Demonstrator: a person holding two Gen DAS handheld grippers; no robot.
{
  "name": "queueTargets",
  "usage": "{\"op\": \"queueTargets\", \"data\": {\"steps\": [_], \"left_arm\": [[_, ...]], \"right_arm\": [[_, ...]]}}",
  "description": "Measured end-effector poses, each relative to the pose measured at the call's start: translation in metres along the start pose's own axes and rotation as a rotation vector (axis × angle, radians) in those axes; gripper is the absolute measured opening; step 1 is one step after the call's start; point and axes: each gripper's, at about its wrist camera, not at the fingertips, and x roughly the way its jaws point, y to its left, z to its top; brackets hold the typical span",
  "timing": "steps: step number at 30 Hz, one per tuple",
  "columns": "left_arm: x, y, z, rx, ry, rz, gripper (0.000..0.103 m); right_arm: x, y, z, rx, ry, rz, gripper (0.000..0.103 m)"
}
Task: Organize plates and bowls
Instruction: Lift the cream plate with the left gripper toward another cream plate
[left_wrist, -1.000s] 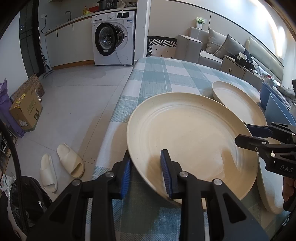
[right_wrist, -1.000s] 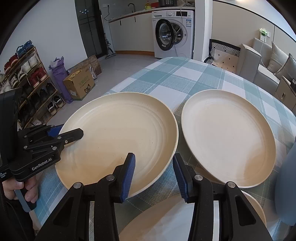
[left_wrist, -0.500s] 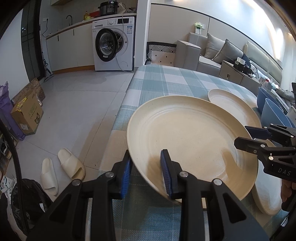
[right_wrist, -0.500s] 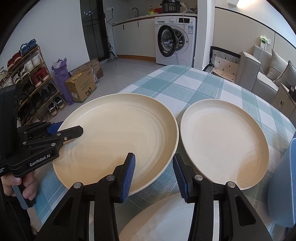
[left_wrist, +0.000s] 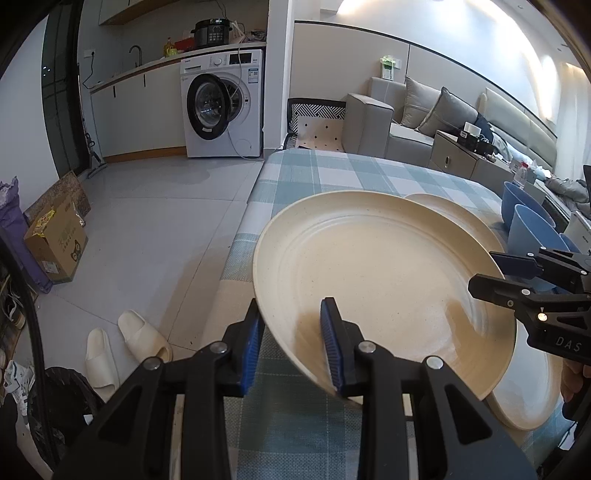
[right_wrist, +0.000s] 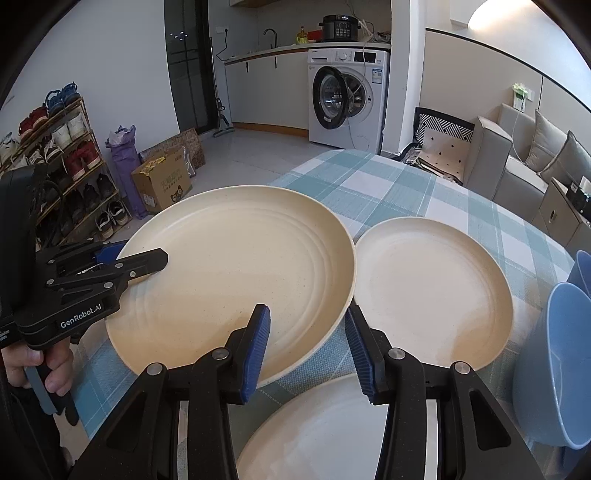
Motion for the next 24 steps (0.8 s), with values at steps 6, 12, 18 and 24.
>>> {"op": "queueTargets", "data": {"steps": [6, 12, 18, 24], "left_arm": [[-0.009, -0.009, 0.002, 0.018, -0.019, -0.008, 0.029], [-0.019, -0.019, 0.003, 0.037, -0.037, -0.023, 0.029], [-0.027, -0.029, 0.005, 0.056, -0.053, -0.036, 0.029], [-0.033, -0.035, 0.006, 0.071, -0.062, -0.049, 0.029]], "right_arm": [[-0.017, -0.003, -0.004, 0.015, -0.021, -0.012, 0.044], [-0.035, -0.007, -0.009, 0.028, -0.039, -0.026, 0.044], [-0.053, -0.010, -0.016, 0.040, -0.057, -0.041, 0.044], [-0.066, -0.013, -0.022, 0.057, -0.071, -0.052, 0.044]]}}
